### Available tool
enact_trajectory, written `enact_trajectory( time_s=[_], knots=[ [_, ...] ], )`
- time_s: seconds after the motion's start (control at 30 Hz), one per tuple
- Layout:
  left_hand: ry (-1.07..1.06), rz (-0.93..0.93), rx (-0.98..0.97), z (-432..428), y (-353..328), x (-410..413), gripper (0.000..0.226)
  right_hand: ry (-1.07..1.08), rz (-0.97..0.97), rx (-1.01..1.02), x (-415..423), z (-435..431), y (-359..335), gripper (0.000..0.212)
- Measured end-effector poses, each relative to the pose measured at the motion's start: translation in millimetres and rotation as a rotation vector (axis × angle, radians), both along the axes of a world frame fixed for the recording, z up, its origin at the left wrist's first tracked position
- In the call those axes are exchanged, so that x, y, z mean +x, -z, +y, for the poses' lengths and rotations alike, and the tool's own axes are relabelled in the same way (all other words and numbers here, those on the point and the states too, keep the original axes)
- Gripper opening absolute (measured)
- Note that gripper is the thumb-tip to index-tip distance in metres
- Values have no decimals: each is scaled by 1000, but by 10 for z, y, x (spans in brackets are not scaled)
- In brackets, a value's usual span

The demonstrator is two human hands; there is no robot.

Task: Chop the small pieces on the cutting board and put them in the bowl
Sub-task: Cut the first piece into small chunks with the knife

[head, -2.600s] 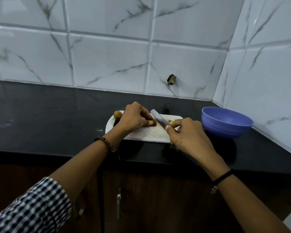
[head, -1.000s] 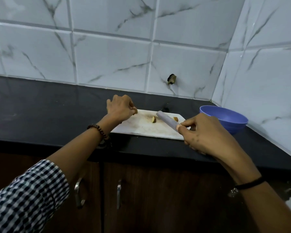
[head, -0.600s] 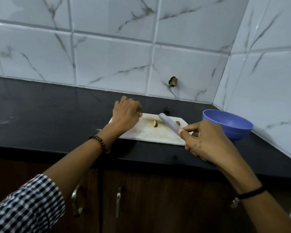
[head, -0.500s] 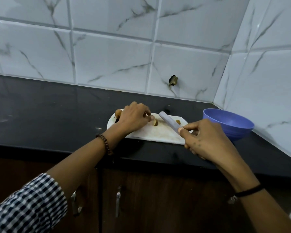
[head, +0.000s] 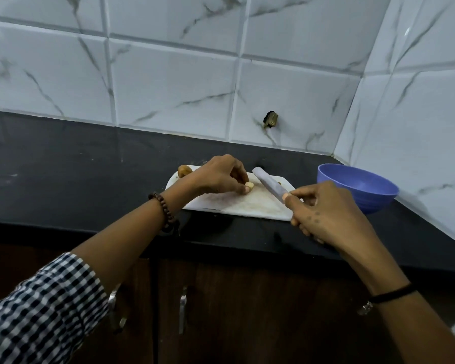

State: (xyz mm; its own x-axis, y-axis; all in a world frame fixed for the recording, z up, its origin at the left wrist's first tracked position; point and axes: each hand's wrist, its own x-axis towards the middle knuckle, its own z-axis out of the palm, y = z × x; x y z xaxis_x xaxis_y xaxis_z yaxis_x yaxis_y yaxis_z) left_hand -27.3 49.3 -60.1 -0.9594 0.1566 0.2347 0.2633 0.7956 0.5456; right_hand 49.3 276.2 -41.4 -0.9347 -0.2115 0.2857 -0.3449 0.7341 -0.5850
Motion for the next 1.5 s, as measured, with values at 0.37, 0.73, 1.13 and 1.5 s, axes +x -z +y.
enact_trajectory(
  time_s=[0.37, 0.73, 1.13, 1.5],
  knots=[
    [50, 75, -81, -20, -10, -24, 25, 4, 28, -15, 4, 26, 29, 27],
    [-34, 167, -117, 67, -19, -20, 14, 33, 29, 64, -103, -73, 179, 27],
    [-90, 268, -239, 118, 7, -30, 16, 88, 62, 205, -273, -341, 206, 30],
    [-121, 297, -202, 124, 74, -8, 15, 26, 72, 385, -97, -456, 134, 13]
  ],
)
